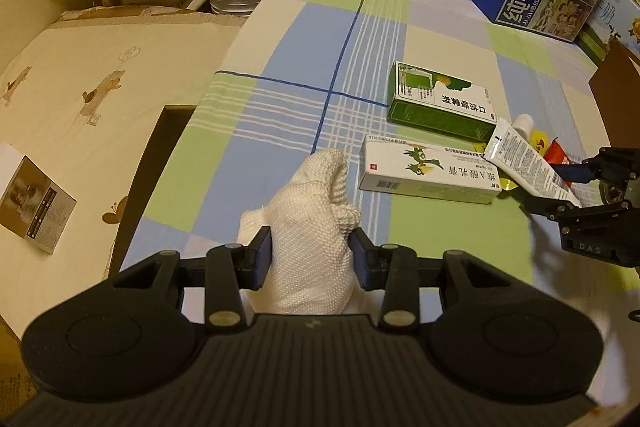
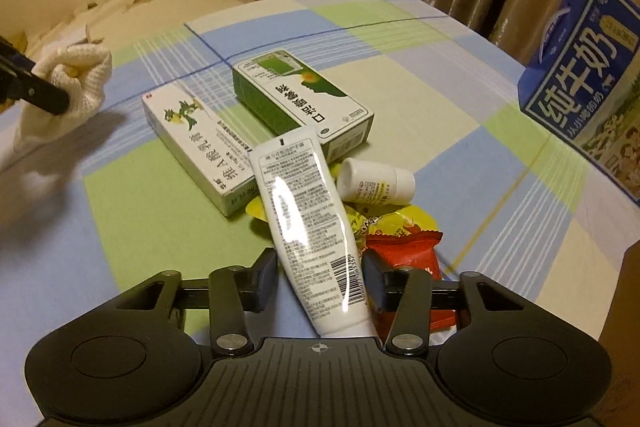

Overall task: Organize objects
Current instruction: 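Grasp the white toothpaste tube with the right tool while the left tool holds the glove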

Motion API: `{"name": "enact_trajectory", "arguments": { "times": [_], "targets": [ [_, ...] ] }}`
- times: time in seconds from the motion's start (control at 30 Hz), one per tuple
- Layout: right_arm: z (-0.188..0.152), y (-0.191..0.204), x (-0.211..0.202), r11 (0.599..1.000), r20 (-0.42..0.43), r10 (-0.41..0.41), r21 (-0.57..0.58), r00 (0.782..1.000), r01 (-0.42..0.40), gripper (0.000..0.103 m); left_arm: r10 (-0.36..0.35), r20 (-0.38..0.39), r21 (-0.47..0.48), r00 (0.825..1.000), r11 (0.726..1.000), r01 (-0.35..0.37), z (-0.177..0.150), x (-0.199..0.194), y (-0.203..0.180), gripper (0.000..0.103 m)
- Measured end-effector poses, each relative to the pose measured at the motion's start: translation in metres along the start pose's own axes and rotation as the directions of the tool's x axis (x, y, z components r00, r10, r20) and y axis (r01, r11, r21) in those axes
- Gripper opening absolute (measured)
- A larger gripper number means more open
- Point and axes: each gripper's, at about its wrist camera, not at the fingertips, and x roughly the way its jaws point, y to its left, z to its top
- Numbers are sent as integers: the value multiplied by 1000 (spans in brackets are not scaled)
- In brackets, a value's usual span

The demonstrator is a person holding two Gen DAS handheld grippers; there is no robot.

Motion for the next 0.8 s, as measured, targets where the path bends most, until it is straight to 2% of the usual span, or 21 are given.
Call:
{"name": "enact_trajectory", "arguments": {
  "times": [0.13, 0.33, 0.43, 0.6, 0.8],
  "targets": [
    [-2, 2, -6, 1000, -6, 0, 13, 1000, 0, 38, -2, -1, 2, 1000, 1000, 2, -2, -1, -3, 36],
    [-16, 4, -30, 991, 4, 57, 119, 998, -57, 37, -14, 0, 16, 1000, 1000, 14, -6, -4, -9, 36],
    [-31, 9, -43, 981, -32, 62, 185, 998, -55, 37, -29, -5, 29, 1000, 999, 29, -9, -4, -16, 36],
    [-63, 8, -66, 949, -115, 31, 314, 993, 7, 37, -63, -14, 55, 998, 996, 64, -14, -5, -30, 36],
    [-97, 3, -93, 900, -147, -5, 430, 989, 68, 38, -107, -29, 100, 994, 989, 110, -19, -4, -51, 36]
  ]
}}
